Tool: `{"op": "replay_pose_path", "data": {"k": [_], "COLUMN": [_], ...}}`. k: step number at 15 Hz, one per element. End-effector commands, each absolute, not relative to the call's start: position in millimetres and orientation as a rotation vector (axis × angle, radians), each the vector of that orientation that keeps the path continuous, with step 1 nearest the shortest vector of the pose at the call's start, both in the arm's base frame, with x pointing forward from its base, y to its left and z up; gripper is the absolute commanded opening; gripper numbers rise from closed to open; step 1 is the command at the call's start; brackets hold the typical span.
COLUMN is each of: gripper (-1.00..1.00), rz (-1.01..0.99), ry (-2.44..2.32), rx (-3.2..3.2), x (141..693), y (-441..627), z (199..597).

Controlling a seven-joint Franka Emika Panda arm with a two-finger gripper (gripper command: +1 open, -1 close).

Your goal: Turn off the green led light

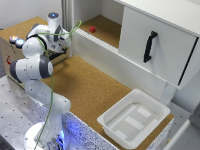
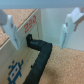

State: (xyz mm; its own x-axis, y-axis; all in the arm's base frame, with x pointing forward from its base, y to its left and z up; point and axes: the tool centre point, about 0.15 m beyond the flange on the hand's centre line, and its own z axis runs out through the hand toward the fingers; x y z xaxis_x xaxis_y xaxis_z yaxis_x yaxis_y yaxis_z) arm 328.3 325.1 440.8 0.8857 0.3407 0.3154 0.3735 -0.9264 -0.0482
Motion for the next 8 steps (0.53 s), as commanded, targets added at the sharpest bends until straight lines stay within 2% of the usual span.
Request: {"op": "replay_pose_path", "data": {"k": [1, 5, 8], "gripper": [1.0, 1.0, 1.0], "rz": [-0.531, -0.602, -0.602], "ry": [-0.574, -0.555, -0.555], "rx": [-3.05, -3.047, -3.047], "x": [302.0, 299.6, 299.6], "y": [326.6, 328.3, 328.3], "z": [486.3, 508.8, 508.8]}}
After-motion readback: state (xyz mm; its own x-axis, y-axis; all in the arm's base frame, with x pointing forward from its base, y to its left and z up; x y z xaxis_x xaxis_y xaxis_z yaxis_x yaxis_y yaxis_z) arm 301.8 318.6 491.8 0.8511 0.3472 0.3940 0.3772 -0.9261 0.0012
